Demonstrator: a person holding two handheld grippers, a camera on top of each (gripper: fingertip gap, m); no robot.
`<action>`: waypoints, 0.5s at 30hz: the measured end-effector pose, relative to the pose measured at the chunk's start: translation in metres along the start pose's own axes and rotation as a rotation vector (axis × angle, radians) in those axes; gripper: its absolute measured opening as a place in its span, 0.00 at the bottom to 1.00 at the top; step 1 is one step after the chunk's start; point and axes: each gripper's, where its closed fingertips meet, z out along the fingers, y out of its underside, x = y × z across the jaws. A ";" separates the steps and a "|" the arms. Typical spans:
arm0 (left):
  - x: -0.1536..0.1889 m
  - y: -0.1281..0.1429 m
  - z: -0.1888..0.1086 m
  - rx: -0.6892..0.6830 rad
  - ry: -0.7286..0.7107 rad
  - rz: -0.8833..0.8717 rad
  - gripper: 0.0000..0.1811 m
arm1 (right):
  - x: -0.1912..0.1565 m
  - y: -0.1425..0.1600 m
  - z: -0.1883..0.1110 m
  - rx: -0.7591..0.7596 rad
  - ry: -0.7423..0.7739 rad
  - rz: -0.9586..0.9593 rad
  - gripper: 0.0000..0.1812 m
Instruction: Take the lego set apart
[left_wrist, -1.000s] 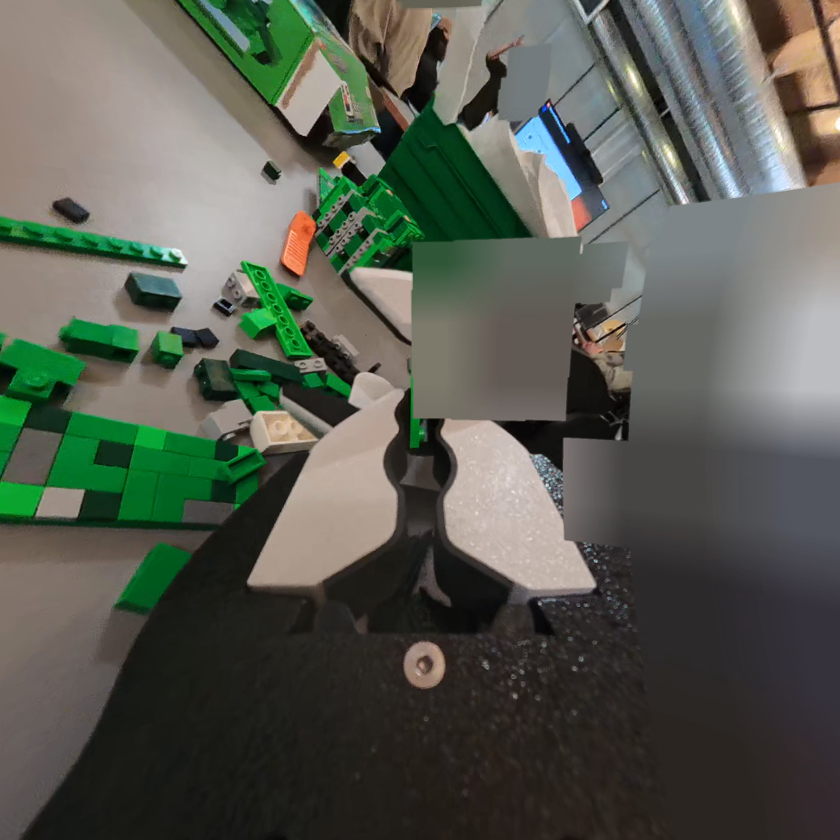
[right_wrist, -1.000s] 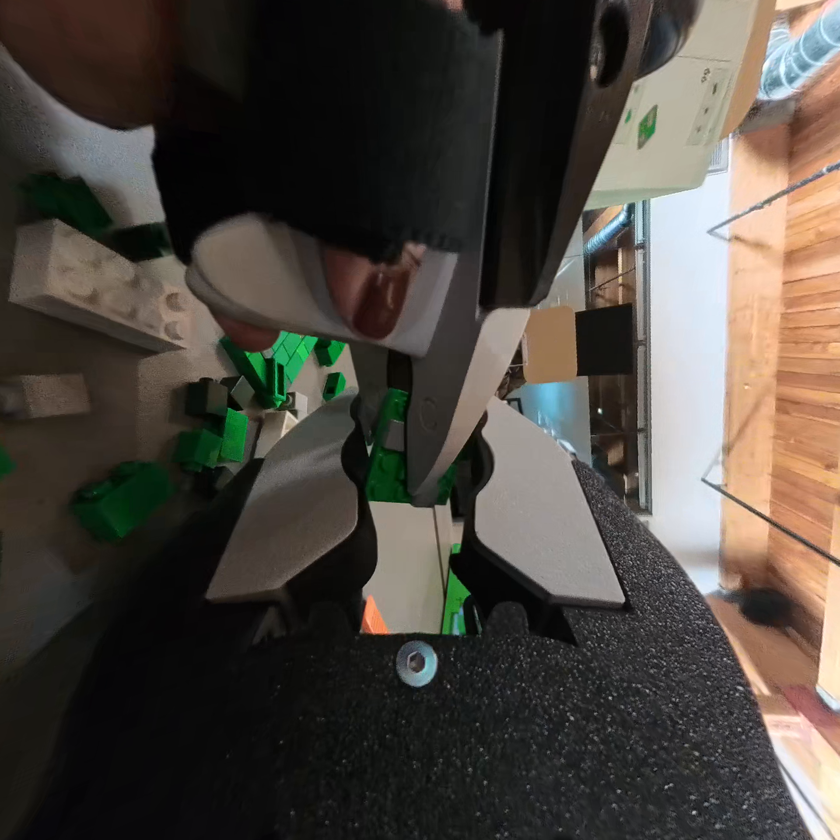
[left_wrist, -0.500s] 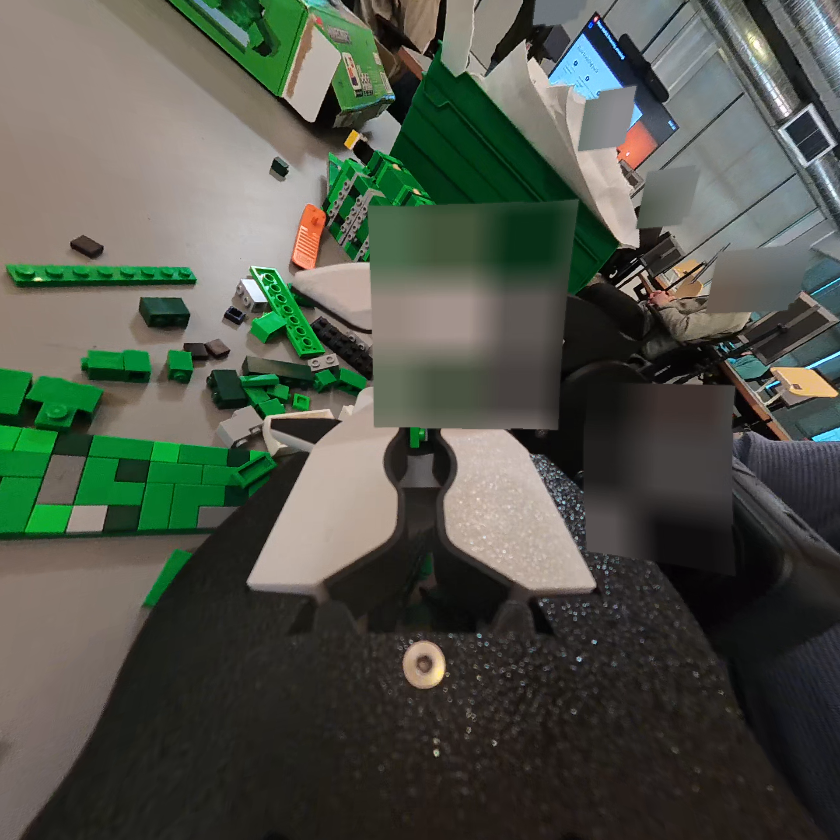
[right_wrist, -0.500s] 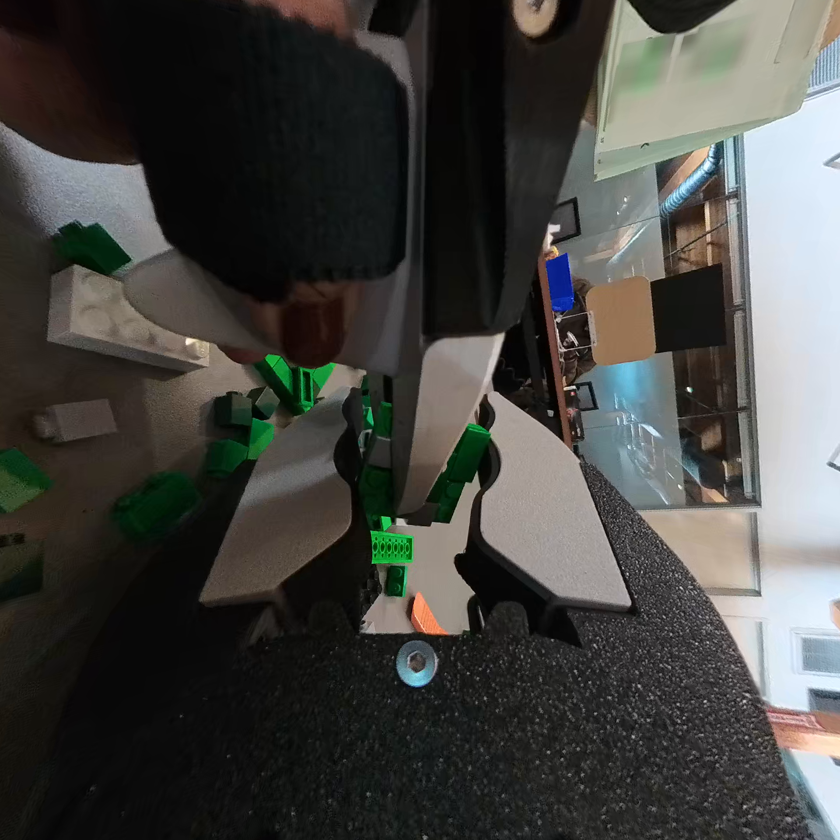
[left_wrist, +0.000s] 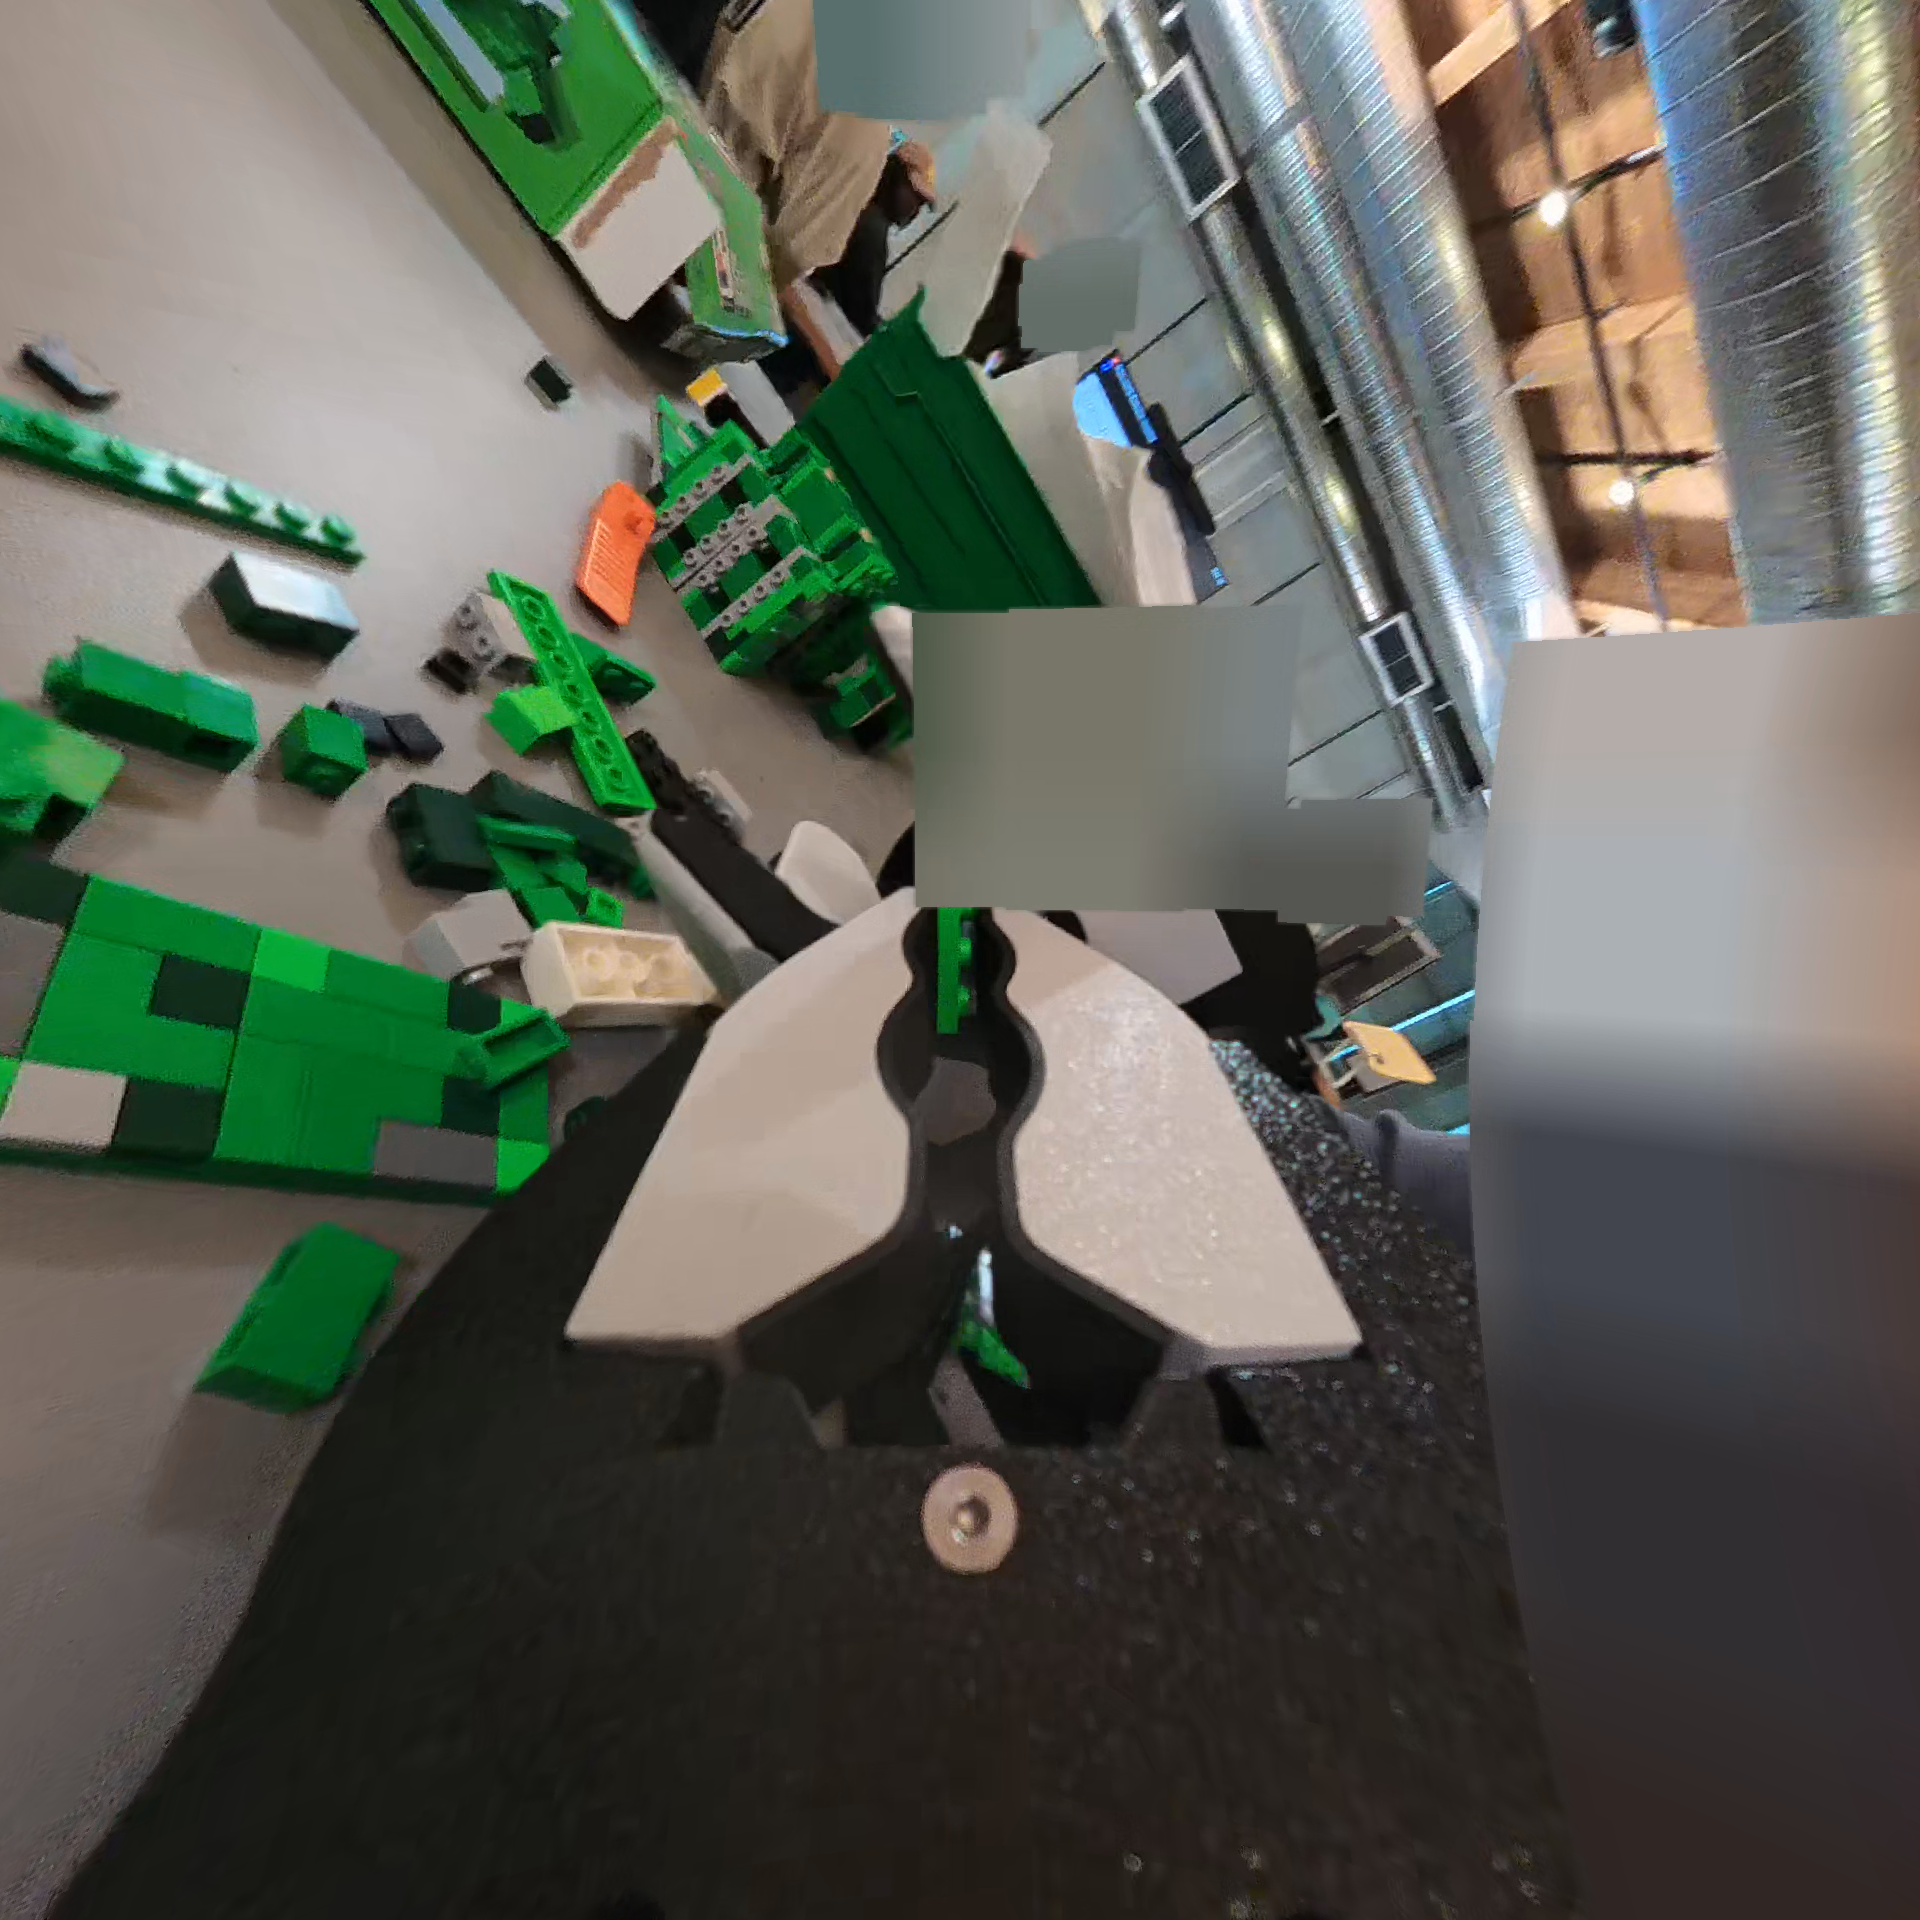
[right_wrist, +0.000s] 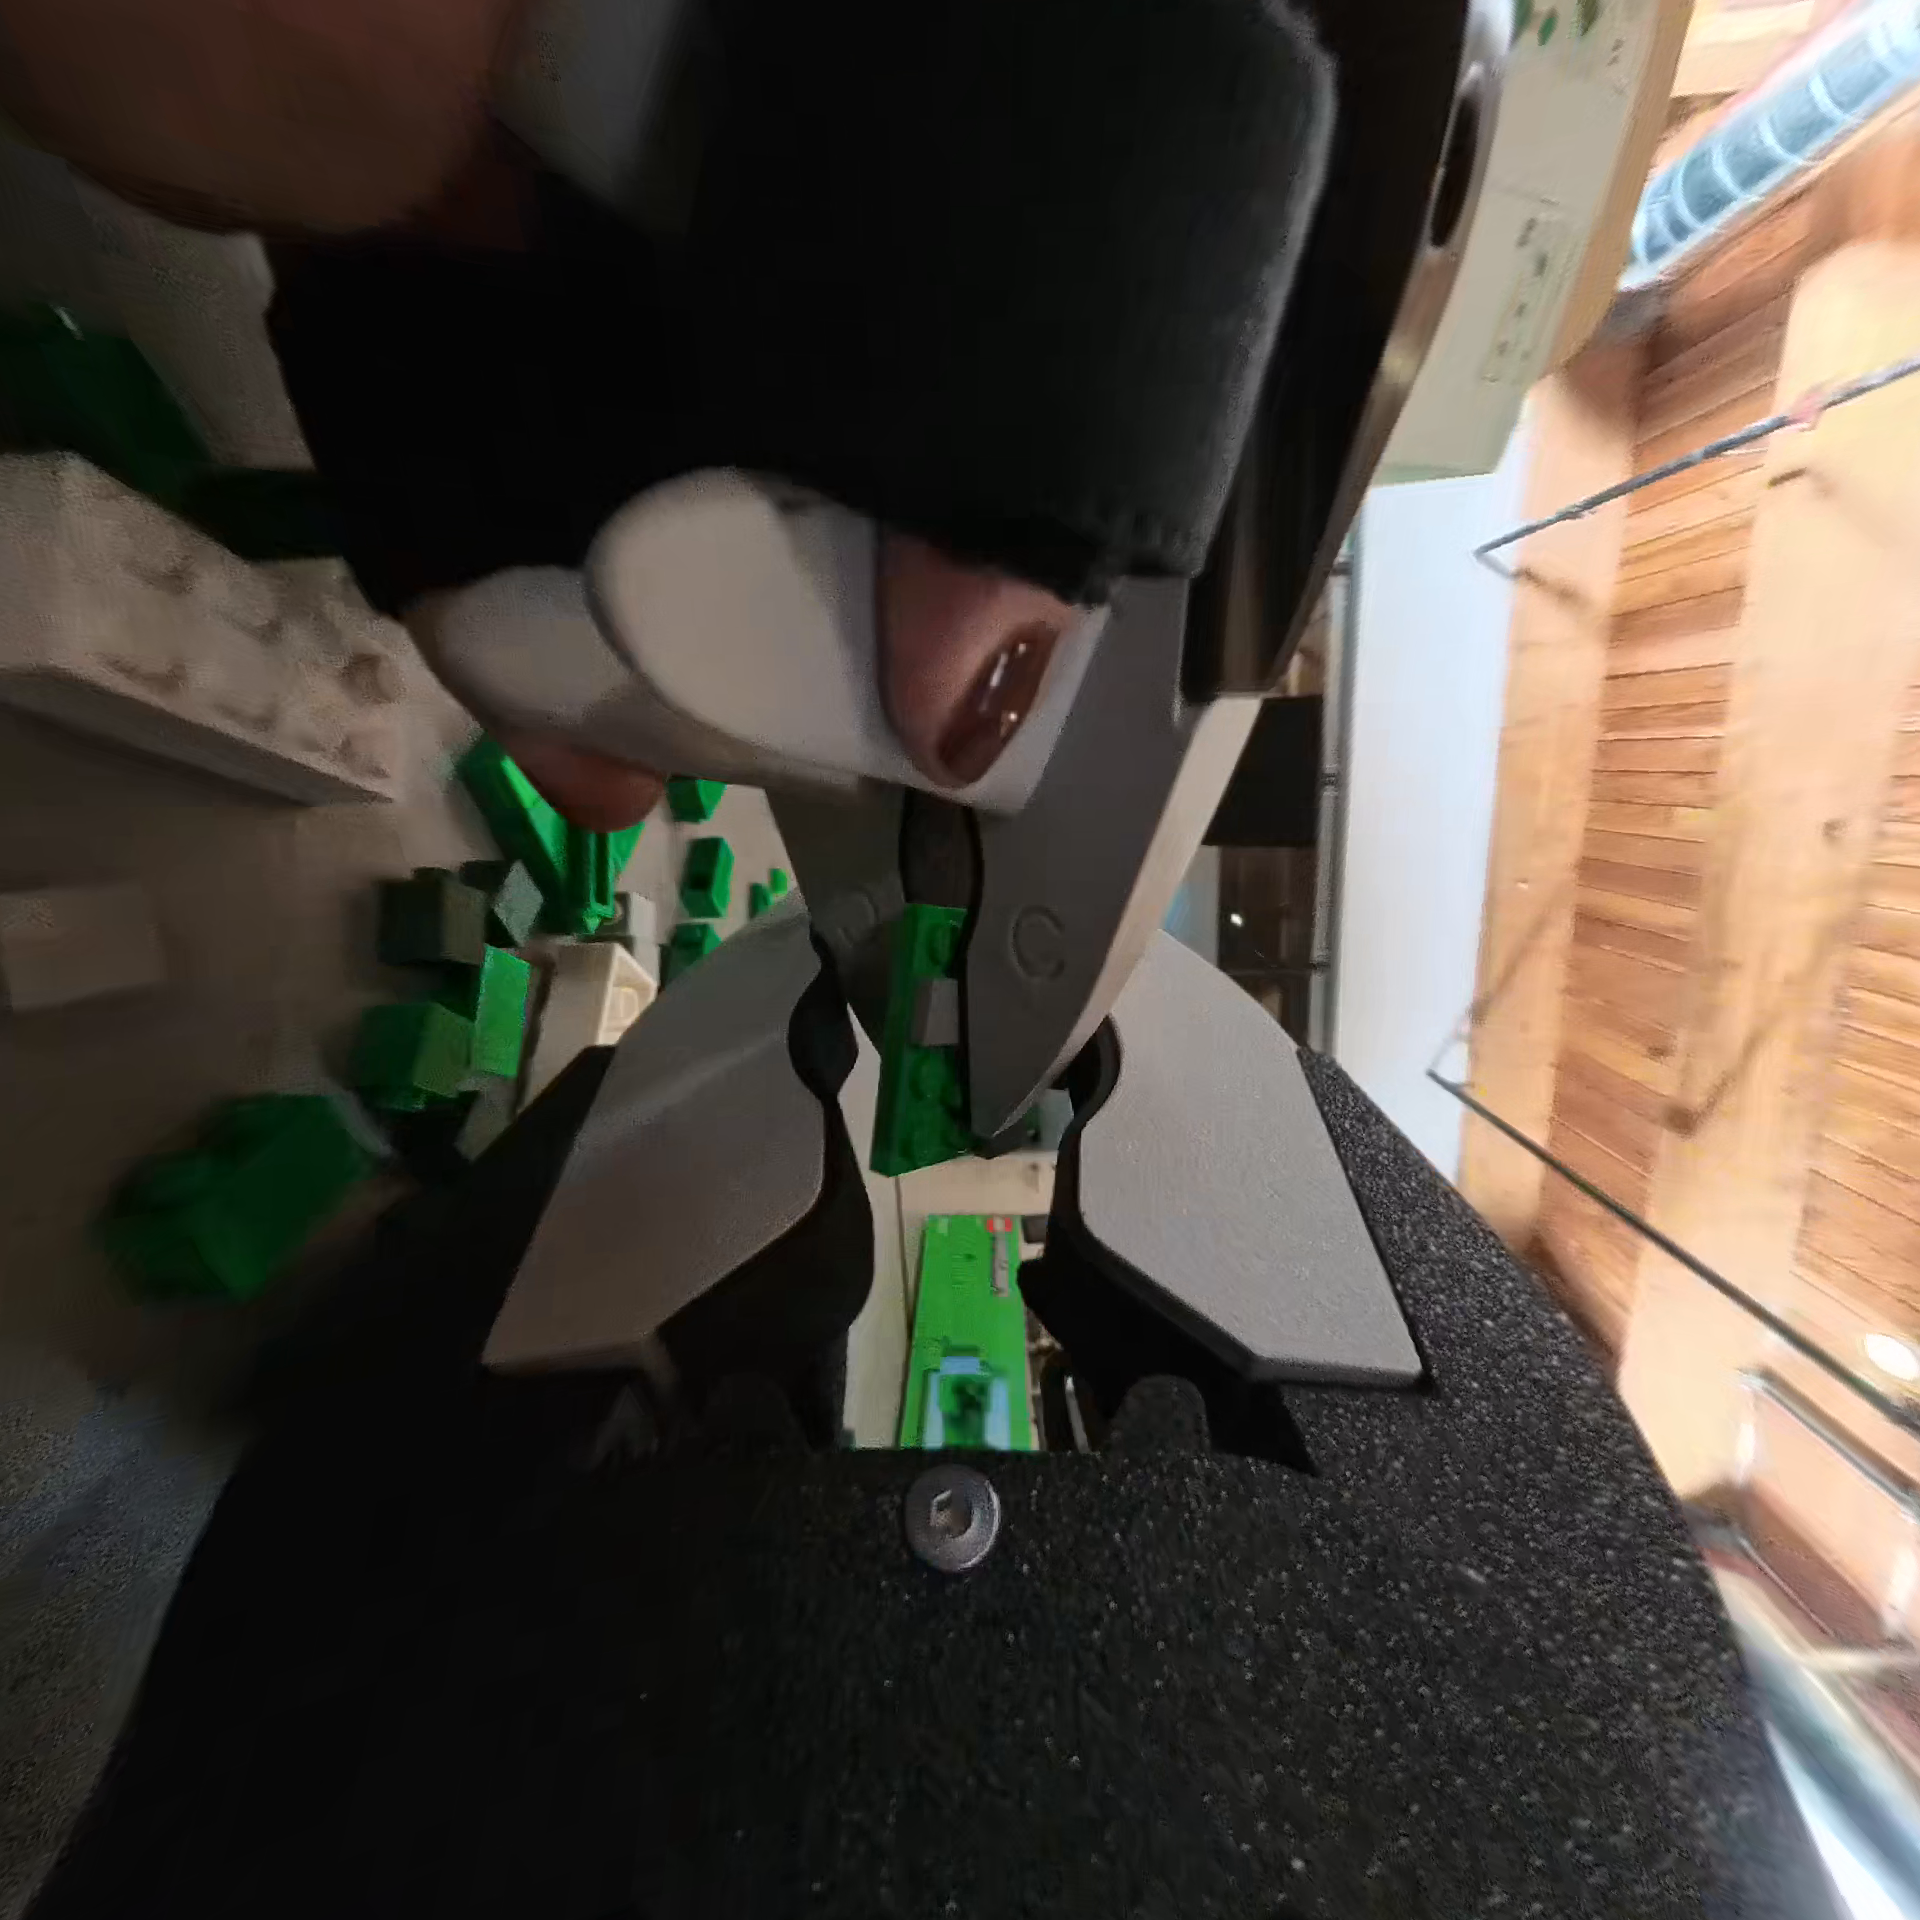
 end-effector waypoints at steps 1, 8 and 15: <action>-0.002 0.000 0.000 -0.010 -0.019 0.013 0.03 | -0.001 0.000 0.001 0.008 -0.007 0.010 0.21; -0.018 -0.023 -0.012 0.127 -0.185 0.168 0.03 | -0.006 0.015 0.001 -0.023 -0.169 0.286 0.31; 0.011 -0.051 -0.030 0.340 0.044 0.207 0.03 | 0.010 0.004 -0.025 0.261 -0.513 1.008 0.29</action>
